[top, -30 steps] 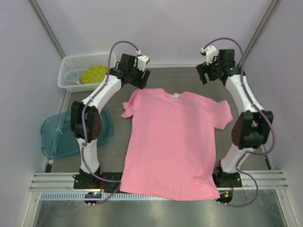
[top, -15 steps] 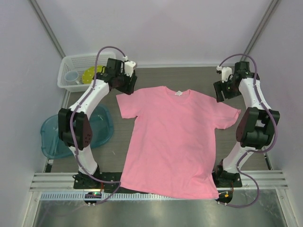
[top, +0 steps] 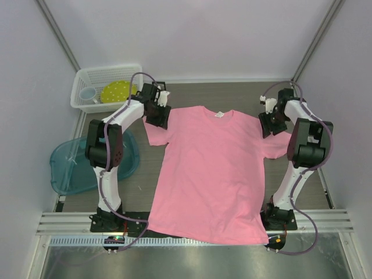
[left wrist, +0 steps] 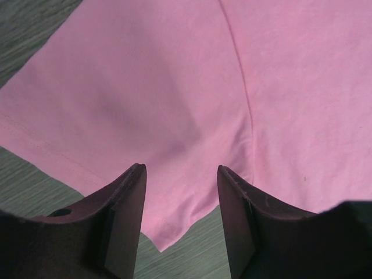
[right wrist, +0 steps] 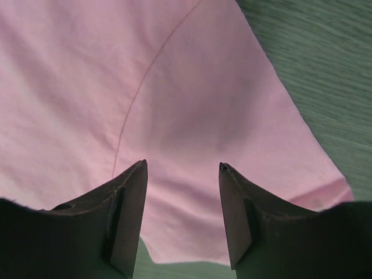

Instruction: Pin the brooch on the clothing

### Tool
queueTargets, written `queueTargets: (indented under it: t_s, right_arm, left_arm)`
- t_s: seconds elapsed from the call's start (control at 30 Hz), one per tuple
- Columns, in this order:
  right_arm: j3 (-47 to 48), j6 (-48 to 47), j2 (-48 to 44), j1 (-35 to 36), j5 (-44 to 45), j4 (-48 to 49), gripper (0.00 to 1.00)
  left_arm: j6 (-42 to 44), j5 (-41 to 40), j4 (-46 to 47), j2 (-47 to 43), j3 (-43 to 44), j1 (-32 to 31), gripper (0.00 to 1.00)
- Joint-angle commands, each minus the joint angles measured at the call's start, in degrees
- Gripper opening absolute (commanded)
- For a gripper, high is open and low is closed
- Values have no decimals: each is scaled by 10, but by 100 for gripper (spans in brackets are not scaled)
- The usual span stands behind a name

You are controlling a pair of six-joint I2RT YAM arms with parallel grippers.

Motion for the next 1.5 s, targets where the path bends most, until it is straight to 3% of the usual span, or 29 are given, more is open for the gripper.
queueTargets:
  t_s: [0.0,0.3,0.43,0.57,0.63,0.77,1.03,1.47]
  right_arm:
    - [40,13,39,-2,9,25,56]
    - [96,18,98,27,22,33,56]
    - [127,23,121,52,32,36,56]
    - [169,32,144,63,43,34,55]
    - [180,35,149,63,45,30,55]
    - [181,29,140,62,59,28,55]
    - [155,12,106,37,83,26,54]
    - [151,12,88,19,49,-1,55]
  left_arm:
    - [-45,-44,16,20,11,9,51]
    - [-72,-97,-12,69,39,74,30]
    - [-66,-110,-15,66,40,90,27]
    - [-30,-60,-17,49,37,88,32]
    - [-2,-44,-5,24,30,77,43]
    - [44,-96,16,3,31,52,55]
    - [81,-173,7,65,116,38,55]
    - [109,-181,-47,157,181,38,54]
